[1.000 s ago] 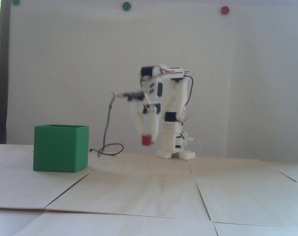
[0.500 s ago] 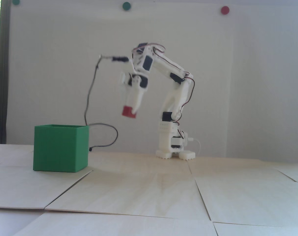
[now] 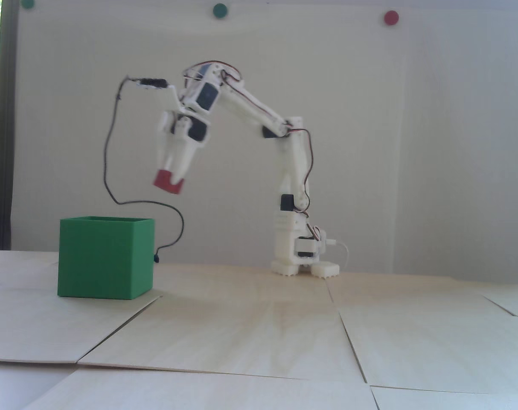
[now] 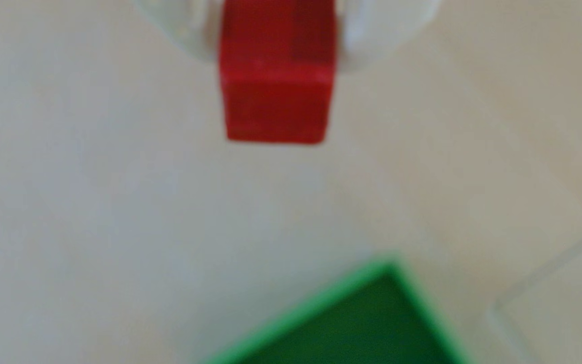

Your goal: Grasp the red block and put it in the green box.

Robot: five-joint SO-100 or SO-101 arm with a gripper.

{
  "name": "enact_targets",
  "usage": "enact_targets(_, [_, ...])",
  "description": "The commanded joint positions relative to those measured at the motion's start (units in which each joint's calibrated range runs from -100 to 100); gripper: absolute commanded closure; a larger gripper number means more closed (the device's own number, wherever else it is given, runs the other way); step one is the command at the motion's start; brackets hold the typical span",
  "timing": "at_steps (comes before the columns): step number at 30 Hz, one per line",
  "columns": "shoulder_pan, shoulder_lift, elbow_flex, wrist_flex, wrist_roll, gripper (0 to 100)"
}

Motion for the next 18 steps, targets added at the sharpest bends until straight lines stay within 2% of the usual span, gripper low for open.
enact_targets(1, [-0.2,4.1,-17.7,-0.3,-0.3,97])
enact_targets(5, [-2.2,8.6,-26.6,-3.0,-3.4,97])
enact_targets(13, [-6.3,15.2,-31.7,-19.5,-9.4,97])
enact_targets(18, [-6.9,15.6,-31.6,-19.1,-9.3,97])
